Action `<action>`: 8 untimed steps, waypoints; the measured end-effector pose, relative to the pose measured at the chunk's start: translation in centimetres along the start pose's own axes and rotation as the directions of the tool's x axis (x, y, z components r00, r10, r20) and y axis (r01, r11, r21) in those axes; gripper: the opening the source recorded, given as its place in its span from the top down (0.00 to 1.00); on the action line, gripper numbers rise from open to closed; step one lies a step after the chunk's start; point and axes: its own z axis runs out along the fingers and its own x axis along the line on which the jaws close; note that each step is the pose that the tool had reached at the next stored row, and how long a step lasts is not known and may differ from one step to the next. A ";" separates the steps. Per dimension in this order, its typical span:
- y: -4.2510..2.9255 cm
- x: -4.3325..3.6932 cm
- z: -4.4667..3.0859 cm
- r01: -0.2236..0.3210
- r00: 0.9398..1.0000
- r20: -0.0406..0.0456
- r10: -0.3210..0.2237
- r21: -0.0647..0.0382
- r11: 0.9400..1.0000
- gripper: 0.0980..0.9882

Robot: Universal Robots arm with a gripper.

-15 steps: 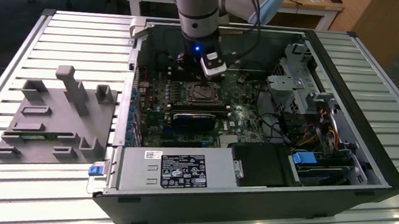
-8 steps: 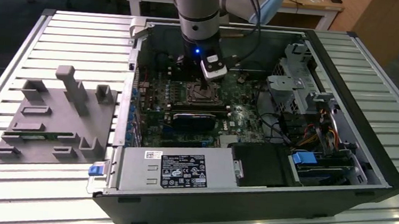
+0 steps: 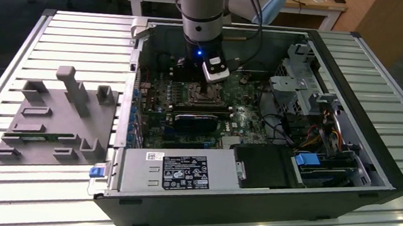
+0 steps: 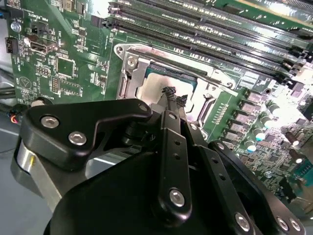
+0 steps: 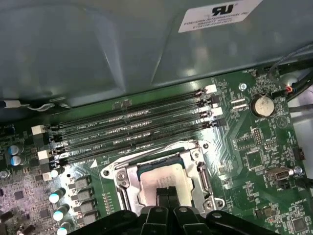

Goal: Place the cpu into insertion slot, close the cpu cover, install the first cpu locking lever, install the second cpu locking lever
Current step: 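Install the first cpu locking lever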

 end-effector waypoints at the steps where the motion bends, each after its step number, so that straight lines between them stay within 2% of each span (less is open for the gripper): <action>1: 0.00 -0.01 0.00 0.000 1.000 0.000 0.000 0.001 1.000 0.99; 5: 0.02 -0.03 -0.19 0.000 1.000 -0.001 0.000 0.003 1.000 0.99; 8: 0.08 -0.12 -0.97 0.000 1.000 -0.001 0.000 0.002 1.000 0.99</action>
